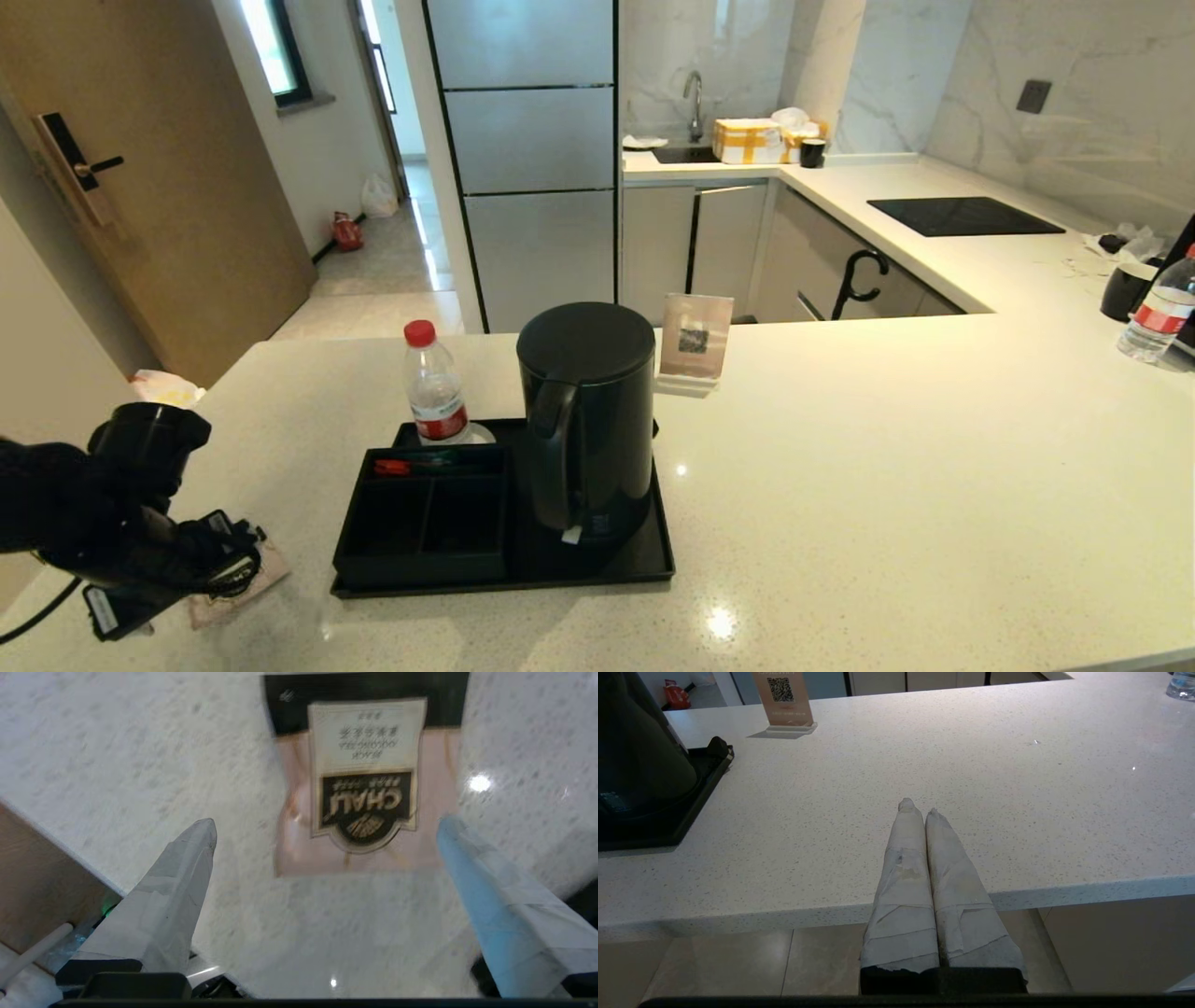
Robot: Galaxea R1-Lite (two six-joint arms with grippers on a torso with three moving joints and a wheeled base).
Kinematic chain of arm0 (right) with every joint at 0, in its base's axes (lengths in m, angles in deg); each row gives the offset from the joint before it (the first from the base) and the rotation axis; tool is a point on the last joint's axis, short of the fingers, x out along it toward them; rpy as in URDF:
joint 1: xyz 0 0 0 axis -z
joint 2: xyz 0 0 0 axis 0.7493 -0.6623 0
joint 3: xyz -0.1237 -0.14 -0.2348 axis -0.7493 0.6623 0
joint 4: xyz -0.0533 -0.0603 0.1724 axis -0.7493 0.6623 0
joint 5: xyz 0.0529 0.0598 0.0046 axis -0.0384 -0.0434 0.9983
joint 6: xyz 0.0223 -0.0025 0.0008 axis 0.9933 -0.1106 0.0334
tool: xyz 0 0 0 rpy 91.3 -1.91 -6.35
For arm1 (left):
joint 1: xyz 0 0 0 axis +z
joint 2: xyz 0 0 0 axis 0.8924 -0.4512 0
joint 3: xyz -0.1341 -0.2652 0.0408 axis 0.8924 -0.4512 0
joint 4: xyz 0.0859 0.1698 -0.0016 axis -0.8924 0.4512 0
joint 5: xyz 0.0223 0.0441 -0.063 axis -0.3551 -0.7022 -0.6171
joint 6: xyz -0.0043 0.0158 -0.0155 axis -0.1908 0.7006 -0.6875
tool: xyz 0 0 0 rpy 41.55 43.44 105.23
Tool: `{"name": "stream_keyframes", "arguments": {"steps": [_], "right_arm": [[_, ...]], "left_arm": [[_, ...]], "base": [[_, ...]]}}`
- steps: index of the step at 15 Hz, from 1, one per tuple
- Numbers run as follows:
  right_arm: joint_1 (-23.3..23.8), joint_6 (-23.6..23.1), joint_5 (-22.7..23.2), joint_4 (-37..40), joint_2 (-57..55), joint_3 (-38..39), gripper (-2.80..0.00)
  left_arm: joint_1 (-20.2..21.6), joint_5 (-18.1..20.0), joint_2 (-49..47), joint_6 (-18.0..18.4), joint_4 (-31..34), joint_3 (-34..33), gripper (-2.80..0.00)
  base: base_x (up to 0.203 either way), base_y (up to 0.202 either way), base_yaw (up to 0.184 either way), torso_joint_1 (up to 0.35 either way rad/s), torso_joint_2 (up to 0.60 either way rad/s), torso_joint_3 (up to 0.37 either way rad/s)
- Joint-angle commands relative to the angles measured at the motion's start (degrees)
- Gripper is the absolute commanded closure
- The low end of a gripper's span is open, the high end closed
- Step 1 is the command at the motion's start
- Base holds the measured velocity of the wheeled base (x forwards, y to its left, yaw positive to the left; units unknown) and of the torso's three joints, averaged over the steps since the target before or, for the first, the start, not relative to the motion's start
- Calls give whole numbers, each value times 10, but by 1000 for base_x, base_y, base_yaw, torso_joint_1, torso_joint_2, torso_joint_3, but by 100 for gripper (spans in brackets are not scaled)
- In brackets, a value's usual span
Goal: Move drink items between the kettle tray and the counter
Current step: Return the tea bag to its original position
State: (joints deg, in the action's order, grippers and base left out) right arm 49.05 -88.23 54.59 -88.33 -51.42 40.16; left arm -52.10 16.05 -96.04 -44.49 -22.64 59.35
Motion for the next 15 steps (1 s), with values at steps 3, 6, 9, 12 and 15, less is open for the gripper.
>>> {"name": "stream_keyframes", "arguments": {"steps": [3, 6, 9, 12, 15], "right_arm": [[0, 0, 0, -1, -1, 0, 0], [0, 0, 0, 0, -1, 0, 0], [0, 0, 0, 0, -1, 0, 0], [0, 0, 0, 0, -1, 0, 0], [0, 0, 0, 0, -1, 0, 0]], "left_arm": [[0, 4, -68, -4, -1, 49, -280], [1, 4, -90, -8, -7, 62, -280], [3, 15, -103, -8, -30, 67, -280], [4, 64, -105, -8, -39, 69, -280], [5, 110, -104, -9, -44, 70, -280]], "base": [[0, 0, 0, 0, 0, 0], [0, 0, 0, 0, 0, 0], [0, 0, 0, 0, 0, 0], [0, 0, 0, 0, 0, 0], [0, 0, 0, 0, 0, 0]]}}
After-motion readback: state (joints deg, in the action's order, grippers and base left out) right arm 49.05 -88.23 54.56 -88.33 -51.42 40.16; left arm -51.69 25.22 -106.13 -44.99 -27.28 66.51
